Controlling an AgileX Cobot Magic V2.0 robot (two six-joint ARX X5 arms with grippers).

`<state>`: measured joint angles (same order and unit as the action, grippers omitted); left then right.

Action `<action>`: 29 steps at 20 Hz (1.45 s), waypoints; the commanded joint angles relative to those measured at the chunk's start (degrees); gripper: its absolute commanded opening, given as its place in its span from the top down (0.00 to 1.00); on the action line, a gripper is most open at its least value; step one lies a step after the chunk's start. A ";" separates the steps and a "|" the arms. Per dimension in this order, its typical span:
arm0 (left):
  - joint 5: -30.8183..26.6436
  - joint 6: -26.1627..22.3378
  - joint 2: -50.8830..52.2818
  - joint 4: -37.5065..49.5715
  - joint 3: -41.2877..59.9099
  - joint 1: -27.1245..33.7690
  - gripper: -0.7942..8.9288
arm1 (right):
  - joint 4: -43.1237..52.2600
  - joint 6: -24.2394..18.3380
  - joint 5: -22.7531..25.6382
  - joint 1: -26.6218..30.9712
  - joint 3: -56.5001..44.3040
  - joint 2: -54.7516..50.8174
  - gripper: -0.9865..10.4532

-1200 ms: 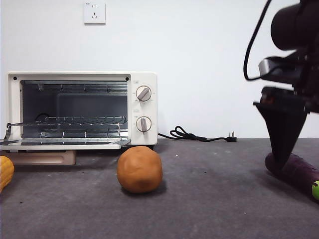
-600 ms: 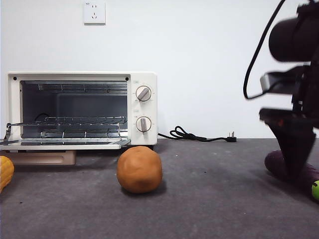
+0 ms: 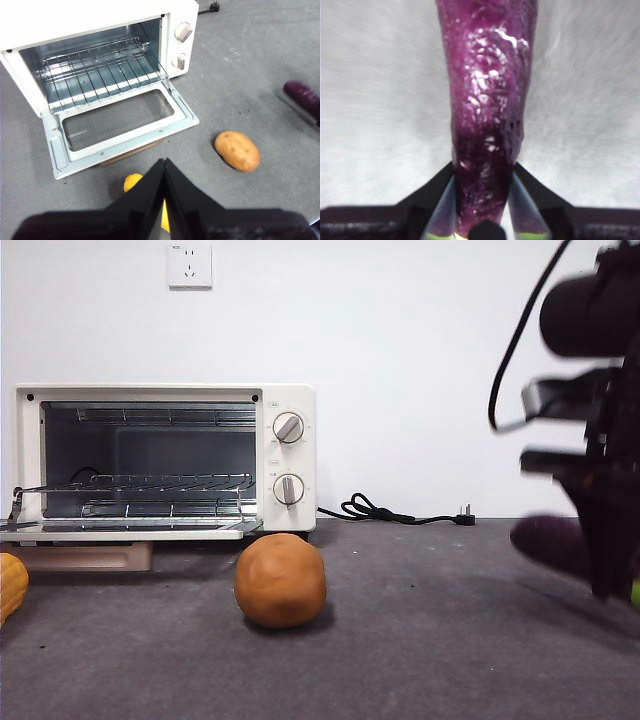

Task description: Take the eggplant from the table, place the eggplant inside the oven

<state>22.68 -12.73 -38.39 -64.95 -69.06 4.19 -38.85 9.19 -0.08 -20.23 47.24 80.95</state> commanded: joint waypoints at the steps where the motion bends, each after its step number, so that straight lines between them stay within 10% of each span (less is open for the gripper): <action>1: 0.22 0.57 0.13 0.55 0.09 0.13 0.92 | -1.01 -0.83 -2.54 -0.07 -0.39 -5.84 0.92; 12: 0.22 0.77 0.13 0.74 0.09 0.13 0.92 | -6.99 -1.57 -30.84 -8.09 9.81 -12.70 0.92; 29: 0.20 0.77 0.13 0.76 0.07 0.13 0.92 | 4.70 11.06 -44.85 -18.43 55.63 37.66 0.92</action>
<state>22.70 -12.36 -38.39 -64.71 -69.06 4.19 -34.37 17.96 -44.36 -38.54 101.86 117.34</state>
